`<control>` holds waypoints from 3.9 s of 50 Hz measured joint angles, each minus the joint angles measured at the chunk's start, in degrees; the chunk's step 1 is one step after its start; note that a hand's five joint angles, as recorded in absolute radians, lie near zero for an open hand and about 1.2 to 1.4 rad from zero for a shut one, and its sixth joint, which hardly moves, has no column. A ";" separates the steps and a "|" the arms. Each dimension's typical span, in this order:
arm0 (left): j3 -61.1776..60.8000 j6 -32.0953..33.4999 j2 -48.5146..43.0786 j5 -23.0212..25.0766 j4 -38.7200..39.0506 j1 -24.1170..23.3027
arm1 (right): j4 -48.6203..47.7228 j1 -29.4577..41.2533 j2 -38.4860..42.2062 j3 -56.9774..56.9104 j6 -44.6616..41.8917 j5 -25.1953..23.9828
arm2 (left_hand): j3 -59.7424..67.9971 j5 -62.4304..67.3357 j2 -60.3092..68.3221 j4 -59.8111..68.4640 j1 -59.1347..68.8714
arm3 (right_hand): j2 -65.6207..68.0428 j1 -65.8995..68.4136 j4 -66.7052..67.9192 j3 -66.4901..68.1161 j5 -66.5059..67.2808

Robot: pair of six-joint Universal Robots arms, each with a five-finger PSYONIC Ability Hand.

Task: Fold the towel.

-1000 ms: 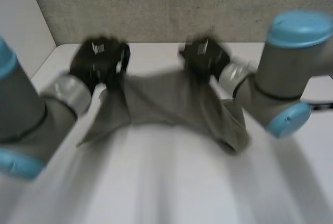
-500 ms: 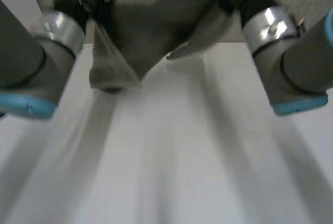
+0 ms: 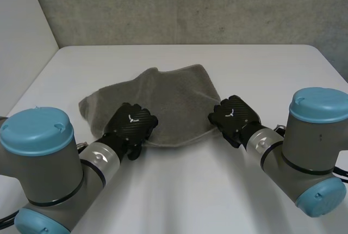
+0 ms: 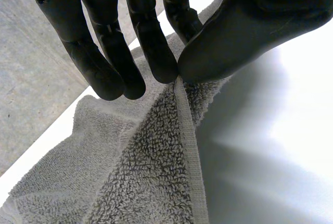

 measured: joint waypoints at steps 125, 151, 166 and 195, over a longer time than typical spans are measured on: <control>0.62 -9.46 -7.10 -3.22 8.35 2.22 | -5.18 -17.97 -8.28 0.46 41.81 -0.34 | -33.53 -32.79 -31.97 -31.45 -27.90 | 24.70 24.97 25.00 25.15 25.69; -2.23 -13.28 -3.81 -3.36 3.01 -1.09 | -8.88 -20.70 -6.06 0.83 40.65 1.29 | -35.67 -35.07 -34.08 -33.49 -29.95 | 24.70 24.97 25.00 25.38 25.69; 0.81 -13.34 -7.72 -3.16 4.34 -2.31 | -9.17 -19.95 -5.37 1.68 38.61 1.35 | -46.14 -45.55 -43.64 -43.48 -39.94 | 24.70 24.98 25.01 25.40 25.69; 7.12 -7.14 -14.25 -8.87 4.16 -2.53 | -9.16 -19.76 -5.06 1.86 38.20 1.28 | -0.87 -3.07 -1.66 -0.49 -0.89 | 24.70 24.98 25.01 25.47 25.69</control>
